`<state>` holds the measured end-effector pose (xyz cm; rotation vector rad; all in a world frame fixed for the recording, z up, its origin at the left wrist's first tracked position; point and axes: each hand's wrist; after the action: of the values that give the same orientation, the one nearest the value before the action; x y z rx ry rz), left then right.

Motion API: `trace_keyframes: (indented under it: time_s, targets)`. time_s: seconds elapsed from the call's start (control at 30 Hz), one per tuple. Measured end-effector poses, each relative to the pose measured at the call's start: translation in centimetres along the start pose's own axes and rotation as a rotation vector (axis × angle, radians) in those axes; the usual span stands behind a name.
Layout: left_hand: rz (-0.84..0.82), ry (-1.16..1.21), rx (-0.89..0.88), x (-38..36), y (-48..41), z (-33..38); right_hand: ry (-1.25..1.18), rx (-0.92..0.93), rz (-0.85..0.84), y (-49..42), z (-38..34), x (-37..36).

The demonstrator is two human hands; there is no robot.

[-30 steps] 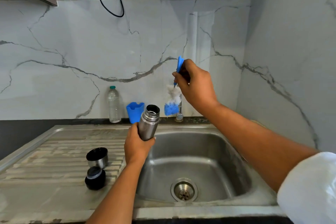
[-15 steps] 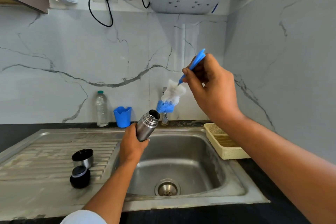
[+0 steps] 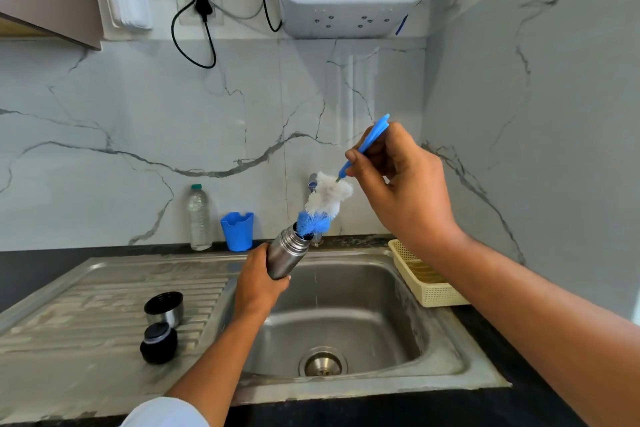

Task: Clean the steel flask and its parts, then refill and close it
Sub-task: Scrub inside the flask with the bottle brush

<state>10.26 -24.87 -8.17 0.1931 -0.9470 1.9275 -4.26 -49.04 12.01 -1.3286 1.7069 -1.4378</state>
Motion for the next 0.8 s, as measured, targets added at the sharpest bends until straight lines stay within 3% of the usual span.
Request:
trace_keyframes:
  time_s: [0.37, 0.8]
  targets:
    - [-0.010, -0.010, -0.008, -0.3, -0.7, 0.5, -0.102, -0.070, -0.074, 0.1, 0.3, 0.3]
    - [0.064, 0.036, 0.072, -0.1, -1.4, 0.8, -0.284, -0.315, -0.106, -1.0, 1.8, 2.0]
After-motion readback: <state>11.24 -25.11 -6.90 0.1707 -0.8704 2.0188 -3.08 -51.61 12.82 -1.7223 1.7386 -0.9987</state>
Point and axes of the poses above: each hand's wrist, its own y-axis away from the middle knuckle, its own x-axis out of the back of the hand, z = x × y
